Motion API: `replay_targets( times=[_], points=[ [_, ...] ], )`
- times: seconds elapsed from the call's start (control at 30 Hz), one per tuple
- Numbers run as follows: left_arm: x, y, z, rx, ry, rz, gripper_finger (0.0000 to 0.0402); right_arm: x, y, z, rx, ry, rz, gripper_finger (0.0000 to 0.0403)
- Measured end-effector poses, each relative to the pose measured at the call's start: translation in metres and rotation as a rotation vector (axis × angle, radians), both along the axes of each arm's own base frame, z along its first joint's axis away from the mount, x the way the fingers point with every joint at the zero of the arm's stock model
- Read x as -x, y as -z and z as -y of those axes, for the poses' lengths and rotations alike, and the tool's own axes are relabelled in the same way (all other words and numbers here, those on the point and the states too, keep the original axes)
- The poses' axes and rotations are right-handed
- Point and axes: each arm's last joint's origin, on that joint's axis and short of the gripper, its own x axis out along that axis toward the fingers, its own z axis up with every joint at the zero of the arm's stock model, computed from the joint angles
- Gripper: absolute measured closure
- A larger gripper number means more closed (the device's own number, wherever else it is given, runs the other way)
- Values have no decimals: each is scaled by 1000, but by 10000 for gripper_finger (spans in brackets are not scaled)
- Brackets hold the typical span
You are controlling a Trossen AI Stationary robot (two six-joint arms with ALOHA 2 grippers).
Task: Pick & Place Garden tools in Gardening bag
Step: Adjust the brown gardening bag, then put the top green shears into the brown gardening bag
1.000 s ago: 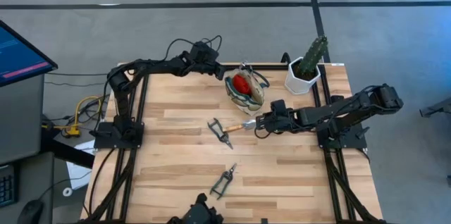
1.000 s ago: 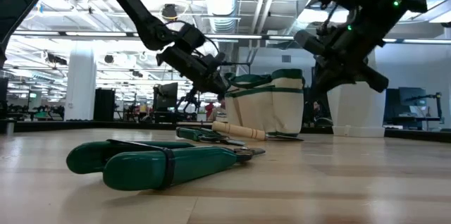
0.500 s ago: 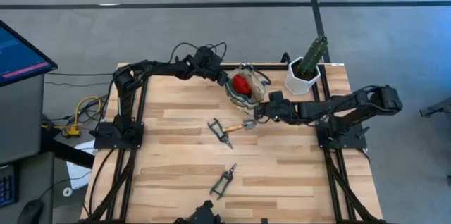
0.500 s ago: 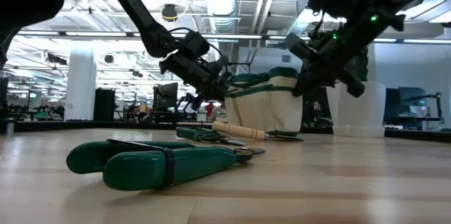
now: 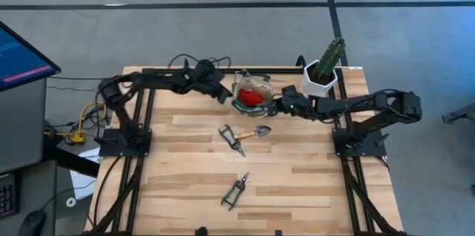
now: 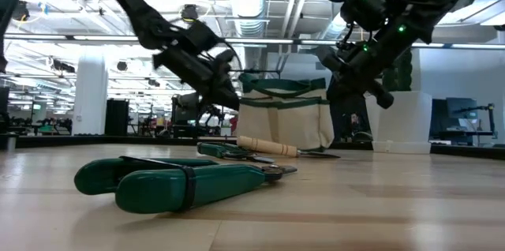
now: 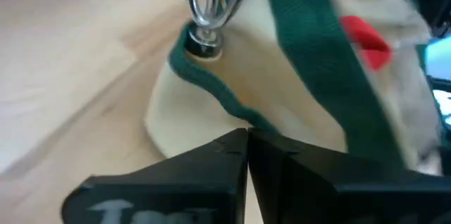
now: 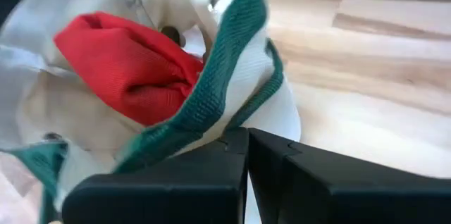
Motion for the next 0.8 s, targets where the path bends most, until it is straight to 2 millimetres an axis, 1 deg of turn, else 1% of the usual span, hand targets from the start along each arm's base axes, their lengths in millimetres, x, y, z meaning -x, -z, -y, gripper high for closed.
replay_targets(
  times=[0.13, 0.27, 0.37, 0.53, 0.67, 0.8],
  points=[
    [30, -13, 5, -72, -82, -2, 401, 0, -3, 11, 8, -15, 31, 403],
    [52, -20, 6, -87, -132, 14, 401, 1, -4, 17, 7, -45, 36, 403],
    [62, -22, 8, -91, -155, 18, 401, 3, -3, 20, 8, -47, 18, 403],
    [72, -36, 17, -108, -163, 64, 401, 6, -4, 19, 1, -49, -5, 403],
    [78, -55, 23, -148, -166, 128, 401, 11, -5, 17, -7, -54, -42, 403],
    [88, -78, 31, -206, -169, 203, 401, 20, -11, 15, -9, -45, -71, 403]
  ],
)
